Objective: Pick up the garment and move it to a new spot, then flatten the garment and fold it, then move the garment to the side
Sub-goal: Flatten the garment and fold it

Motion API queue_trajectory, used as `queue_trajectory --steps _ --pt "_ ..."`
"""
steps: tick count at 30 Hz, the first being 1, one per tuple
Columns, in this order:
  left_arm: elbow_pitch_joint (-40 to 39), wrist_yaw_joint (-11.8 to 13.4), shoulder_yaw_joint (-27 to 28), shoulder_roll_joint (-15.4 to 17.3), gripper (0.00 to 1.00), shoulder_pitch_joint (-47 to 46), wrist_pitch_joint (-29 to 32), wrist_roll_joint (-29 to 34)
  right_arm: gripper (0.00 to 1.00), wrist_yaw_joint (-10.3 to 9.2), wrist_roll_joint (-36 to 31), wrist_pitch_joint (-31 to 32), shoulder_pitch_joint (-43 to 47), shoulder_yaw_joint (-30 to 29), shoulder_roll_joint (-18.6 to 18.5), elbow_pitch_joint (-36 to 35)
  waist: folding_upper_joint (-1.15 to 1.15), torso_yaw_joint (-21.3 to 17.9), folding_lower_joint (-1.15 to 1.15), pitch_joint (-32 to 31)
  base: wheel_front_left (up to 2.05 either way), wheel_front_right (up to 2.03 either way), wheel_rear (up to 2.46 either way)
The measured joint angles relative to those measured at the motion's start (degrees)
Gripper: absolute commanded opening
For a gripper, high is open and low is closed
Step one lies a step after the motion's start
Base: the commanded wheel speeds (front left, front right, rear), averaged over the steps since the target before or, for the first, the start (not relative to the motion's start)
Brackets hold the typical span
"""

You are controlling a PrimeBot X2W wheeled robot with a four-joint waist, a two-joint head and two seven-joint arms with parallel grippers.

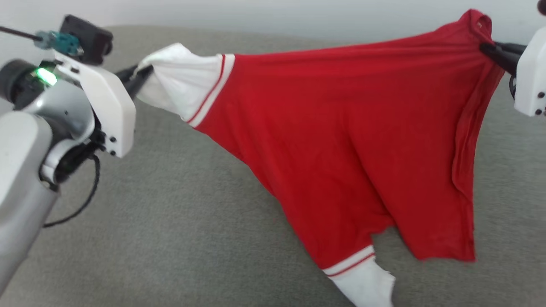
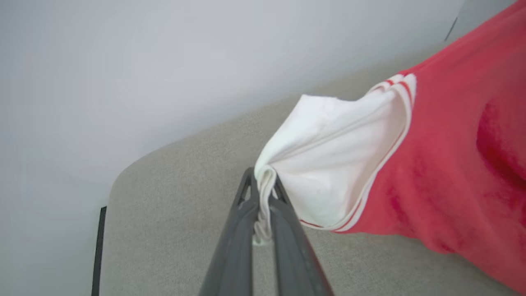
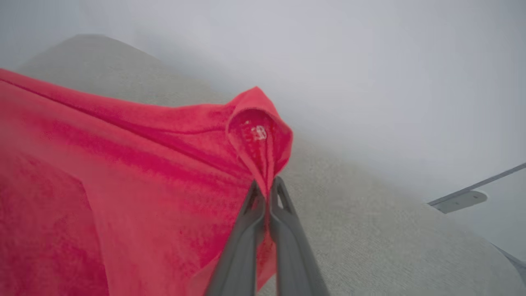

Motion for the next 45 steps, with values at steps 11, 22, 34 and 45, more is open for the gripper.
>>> queue_trajectory --steps 11,22,34,45 --pt "4.2 -1.7 0.0 -0.9 0.00 -10.1 1.3 1.5 0.00 0.00 -5.1 0.4 1.0 -8.2 1.6 -5.8 0.00 -5.2 0.00 -3.6 0.00 0.00 0.00" --pt "21.9 0.1 0.2 -8.0 0.00 -28.2 -21.6 13.3 0.00 0.09 -25.7 -20.5 -11.6 -16.4 14.0 10.6 0.00 -6.9 0.00 1.6 0.00 0.00 0.00" --pt "25.1 -1.1 2.3 -9.9 0.00 -35.0 -40.9 20.1 0.00 0.08 -46.4 -44.9 -19.5 -25.2 20.6 24.0 0.00 -6.2 0.00 4.3 0.00 0.00 0.00" --pt "24.0 -3.6 -5.9 -7.6 0.00 -9.9 -36.6 11.8 0.00 0.08 -36.6 -38.3 -1.0 -17.2 21.6 29.6 0.00 -4.2 0.00 3.4 0.00 0.00 0.00"
